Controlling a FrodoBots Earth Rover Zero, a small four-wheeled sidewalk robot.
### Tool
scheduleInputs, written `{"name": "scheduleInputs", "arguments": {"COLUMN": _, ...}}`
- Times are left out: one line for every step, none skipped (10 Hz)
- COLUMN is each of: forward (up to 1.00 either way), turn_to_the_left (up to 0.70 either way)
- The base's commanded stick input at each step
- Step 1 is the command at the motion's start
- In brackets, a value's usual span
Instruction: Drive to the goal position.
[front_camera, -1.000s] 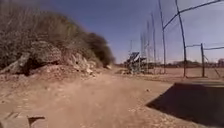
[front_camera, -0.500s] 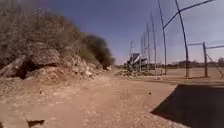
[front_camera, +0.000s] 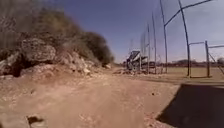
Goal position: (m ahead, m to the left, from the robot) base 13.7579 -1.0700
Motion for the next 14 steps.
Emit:
{"name": "scheduleInputs", "arguments": {"forward": 0.50, "turn_to_the_left": 0.00}}
{"name": "scheduleInputs", "arguments": {"forward": 0.50, "turn_to_the_left": 0.00}}
{"name": "scheduleInputs", "arguments": {"forward": 0.50, "turn_to_the_left": 0.00}}
{"name": "scheduleInputs", "arguments": {"forward": 0.50, "turn_to_the_left": 0.00}}
{"name": "scheduleInputs", "arguments": {"forward": 0.50, "turn_to_the_left": 0.00}}
{"name": "scheduleInputs", "arguments": {"forward": 0.50, "turn_to_the_left": 0.00}}
{"name": "scheduleInputs", "arguments": {"forward": 0.50, "turn_to_the_left": 0.00}}
{"name": "scheduleInputs", "arguments": {"forward": 0.50, "turn_to_the_left": 0.00}}
{"name": "scheduleInputs", "arguments": {"forward": 0.50, "turn_to_the_left": 0.00}}
{"name": "scheduleInputs", "arguments": {"forward": 0.50, "turn_to_the_left": 0.00}}
{"name": "scheduleInputs", "arguments": {"forward": 0.50, "turn_to_the_left": 0.00}}
{"name": "scheduleInputs", "arguments": {"forward": 0.50, "turn_to_the_left": 0.00}}
{"name": "scheduleInputs", "arguments": {"forward": 0.50, "turn_to_the_left": 0.00}}
{"name": "scheduleInputs", "arguments": {"forward": 0.50, "turn_to_the_left": 0.00}}
